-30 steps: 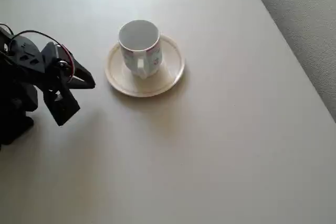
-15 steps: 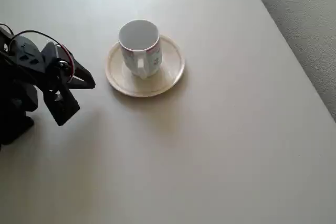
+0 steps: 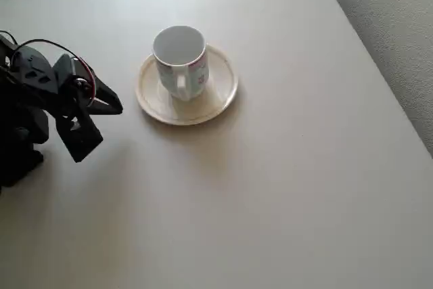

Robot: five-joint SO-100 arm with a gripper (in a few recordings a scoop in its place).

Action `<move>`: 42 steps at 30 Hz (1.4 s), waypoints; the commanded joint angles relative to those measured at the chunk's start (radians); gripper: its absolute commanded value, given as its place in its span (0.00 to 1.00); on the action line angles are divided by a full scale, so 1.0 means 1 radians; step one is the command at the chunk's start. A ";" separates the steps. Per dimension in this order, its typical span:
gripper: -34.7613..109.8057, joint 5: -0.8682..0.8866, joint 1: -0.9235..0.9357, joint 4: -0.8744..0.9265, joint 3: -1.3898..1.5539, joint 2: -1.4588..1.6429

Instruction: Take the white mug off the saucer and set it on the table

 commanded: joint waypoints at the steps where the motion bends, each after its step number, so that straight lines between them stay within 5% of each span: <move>1: 0.24 -0.011 -0.008 0.006 -0.005 0.014; 29: 0.26 -0.069 0.086 -0.052 -0.002 0.014; 37: 0.37 -0.285 0.078 0.132 -0.322 -0.014; 42: 0.39 -0.232 -0.049 0.364 -0.890 -0.494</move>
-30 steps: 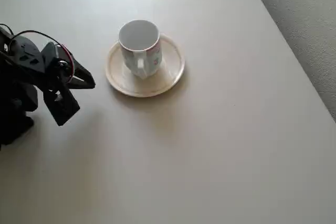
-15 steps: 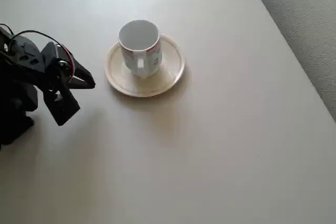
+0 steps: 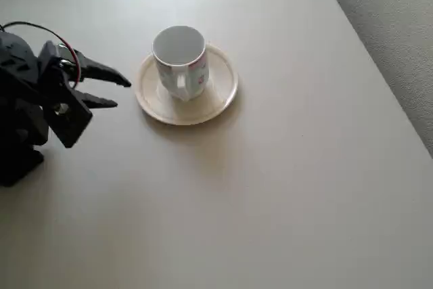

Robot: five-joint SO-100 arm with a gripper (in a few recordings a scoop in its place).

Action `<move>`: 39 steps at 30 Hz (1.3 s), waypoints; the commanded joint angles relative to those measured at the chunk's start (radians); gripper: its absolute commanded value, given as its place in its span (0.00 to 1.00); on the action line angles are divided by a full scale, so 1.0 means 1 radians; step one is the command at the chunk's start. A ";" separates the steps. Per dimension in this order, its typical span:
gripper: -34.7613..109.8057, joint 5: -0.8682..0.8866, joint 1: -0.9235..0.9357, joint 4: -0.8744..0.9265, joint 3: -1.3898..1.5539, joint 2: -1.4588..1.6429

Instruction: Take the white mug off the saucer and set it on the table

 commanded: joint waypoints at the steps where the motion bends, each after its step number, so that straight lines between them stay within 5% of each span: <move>1: 0.39 0.035 -0.078 0.204 -0.684 -0.485; 6: 0.39 0.110 -0.147 0.425 -1.264 -0.936; 10: 0.39 0.133 -0.170 0.443 -1.451 -1.167; 23: 0.39 0.147 -0.161 0.336 -1.385 -1.486; 39: 0.39 0.133 -0.137 0.025 -0.943 -1.474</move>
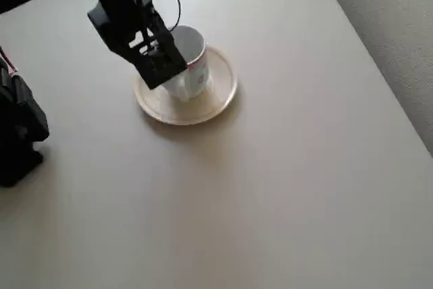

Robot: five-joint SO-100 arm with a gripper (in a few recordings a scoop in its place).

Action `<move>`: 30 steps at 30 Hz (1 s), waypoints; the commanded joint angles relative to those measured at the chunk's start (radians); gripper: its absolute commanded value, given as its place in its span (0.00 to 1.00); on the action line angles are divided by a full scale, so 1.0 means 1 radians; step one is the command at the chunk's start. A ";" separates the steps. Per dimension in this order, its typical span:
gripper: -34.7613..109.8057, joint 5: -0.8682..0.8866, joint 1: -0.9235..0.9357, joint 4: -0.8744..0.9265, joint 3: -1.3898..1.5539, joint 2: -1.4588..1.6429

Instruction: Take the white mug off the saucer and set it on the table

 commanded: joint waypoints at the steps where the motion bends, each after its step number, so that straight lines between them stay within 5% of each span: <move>1: 0.39 -0.002 0.014 -0.084 0.080 0.026; 9: 0.37 -0.003 0.012 -0.146 0.126 0.008; 16: 0.23 0.003 0.012 -0.175 0.126 -0.002; 30: 0.23 0.071 0.012 -0.202 0.114 0.104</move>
